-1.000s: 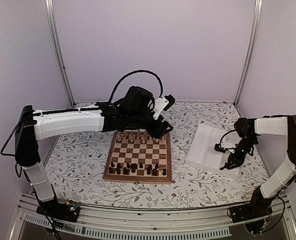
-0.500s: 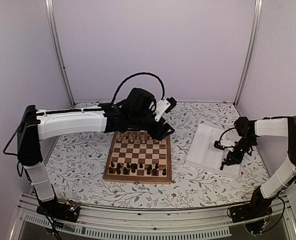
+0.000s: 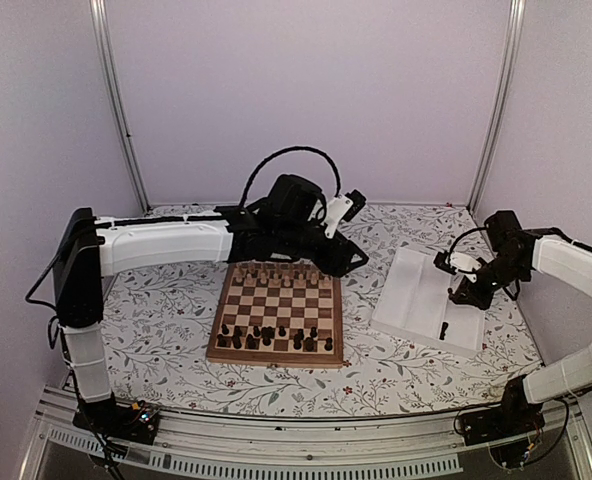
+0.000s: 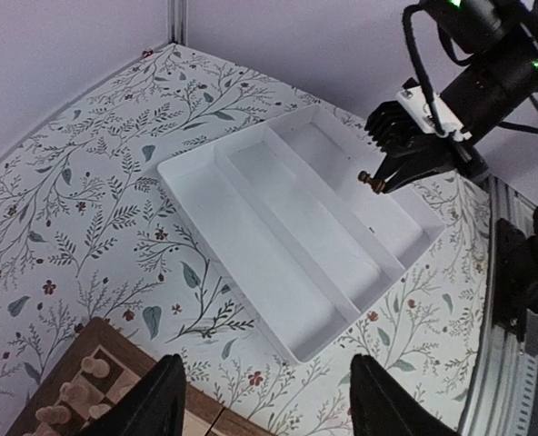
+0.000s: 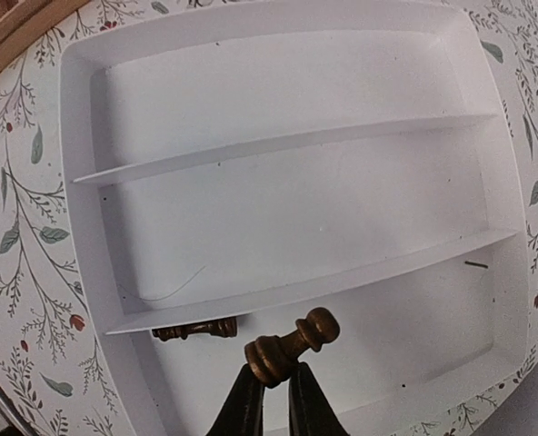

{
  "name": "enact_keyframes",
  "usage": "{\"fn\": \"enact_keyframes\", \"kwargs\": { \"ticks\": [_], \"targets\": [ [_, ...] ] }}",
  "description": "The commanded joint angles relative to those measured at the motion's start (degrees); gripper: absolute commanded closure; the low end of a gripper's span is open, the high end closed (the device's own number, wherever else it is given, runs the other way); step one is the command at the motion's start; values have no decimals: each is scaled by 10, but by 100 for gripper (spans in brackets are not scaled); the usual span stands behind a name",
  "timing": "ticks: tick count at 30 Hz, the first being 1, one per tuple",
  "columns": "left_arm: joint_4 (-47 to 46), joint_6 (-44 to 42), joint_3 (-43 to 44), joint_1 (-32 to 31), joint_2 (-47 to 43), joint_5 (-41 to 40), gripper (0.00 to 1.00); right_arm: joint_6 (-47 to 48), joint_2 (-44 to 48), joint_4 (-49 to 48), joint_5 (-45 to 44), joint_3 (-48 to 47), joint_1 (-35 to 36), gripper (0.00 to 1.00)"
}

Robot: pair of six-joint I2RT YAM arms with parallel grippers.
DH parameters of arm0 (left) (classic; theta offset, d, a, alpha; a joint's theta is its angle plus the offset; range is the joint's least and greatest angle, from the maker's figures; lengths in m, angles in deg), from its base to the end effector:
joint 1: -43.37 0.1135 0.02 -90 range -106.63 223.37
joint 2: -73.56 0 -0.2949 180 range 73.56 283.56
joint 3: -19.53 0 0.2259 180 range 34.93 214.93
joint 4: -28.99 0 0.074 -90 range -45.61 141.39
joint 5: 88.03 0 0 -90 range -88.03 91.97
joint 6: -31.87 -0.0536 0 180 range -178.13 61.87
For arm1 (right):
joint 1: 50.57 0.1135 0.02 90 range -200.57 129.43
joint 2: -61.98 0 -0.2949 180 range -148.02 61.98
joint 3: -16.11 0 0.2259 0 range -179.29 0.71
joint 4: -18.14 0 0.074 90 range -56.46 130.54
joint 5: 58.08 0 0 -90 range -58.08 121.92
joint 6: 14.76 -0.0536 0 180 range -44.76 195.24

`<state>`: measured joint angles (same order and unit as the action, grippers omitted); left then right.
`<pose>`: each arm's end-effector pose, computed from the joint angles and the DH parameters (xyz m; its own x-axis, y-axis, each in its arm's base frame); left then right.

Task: Set up the chess pieces on the board
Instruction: Pick up the chess piece from the storage box, then place the chess piece on the chessboard.

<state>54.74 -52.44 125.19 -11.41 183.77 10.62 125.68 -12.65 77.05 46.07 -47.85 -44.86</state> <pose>0.2568 -0.3778 0.3083 -0.3770 0.3641 -0.8516 0.8493 0.5027 -0.1611 0.2054 0.0337 0.2380 -0.4541 -0.7967 -0.3988 -0.8344 0.5372 -0.1231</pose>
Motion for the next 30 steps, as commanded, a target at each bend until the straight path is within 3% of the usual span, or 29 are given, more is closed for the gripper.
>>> {"fn": "enact_keyframes", "kwargs": {
  "ticks": [1, 15, 25, 30],
  "targets": [
    [-54, 87, 44, 13, 50, 103, 38, 2, 6, 18, 70, -35, 33, 89],
    [-236, 347, 162, 26, 238, 299, 43, -36, -34, -21, 86, -82, 148, 89],
    [-222, 398, 208, 21, 290, 317, 44, -50, -41, -41, 86, -100, 181, 89],
    [-221, 411, 226, 20, 309, 340, 50, -52, -47, -46, 84, -105, 186, 89]
  ]
}}
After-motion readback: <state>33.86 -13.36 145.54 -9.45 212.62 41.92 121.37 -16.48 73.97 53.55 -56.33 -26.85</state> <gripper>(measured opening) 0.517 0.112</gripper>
